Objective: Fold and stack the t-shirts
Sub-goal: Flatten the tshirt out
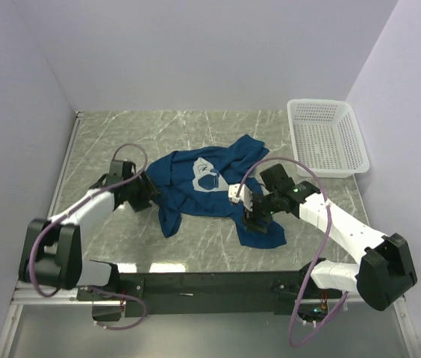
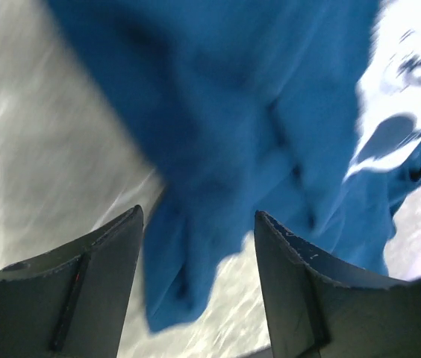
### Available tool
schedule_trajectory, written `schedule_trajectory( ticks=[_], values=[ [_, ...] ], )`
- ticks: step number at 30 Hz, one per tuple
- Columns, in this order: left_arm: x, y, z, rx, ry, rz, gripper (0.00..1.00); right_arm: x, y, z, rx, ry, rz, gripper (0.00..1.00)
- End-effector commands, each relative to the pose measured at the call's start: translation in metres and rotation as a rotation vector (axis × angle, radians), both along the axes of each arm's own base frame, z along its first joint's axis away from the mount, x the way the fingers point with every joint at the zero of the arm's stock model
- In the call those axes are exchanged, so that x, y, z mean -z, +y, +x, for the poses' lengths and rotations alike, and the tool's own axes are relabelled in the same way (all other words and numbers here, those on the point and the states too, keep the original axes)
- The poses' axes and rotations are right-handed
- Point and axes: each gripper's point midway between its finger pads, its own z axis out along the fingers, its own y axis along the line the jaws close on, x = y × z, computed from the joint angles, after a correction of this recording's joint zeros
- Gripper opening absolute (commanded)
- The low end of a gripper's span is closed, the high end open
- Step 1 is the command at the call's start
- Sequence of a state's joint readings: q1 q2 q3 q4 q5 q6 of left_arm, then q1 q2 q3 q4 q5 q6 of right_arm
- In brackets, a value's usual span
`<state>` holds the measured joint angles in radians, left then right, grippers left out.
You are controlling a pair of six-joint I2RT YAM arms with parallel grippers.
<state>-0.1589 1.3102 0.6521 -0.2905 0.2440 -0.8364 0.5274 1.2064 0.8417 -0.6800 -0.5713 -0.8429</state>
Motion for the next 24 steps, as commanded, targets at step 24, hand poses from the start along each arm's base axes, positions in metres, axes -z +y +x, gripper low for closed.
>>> schedule_trajectory(
  ticks=[24],
  values=[
    [-0.026, -0.012, 0.105, 0.437, -0.100, 0.476, 0.60, -0.013, -0.001, 0.004, 0.073, -0.035, 0.114, 0.72]
  ],
)
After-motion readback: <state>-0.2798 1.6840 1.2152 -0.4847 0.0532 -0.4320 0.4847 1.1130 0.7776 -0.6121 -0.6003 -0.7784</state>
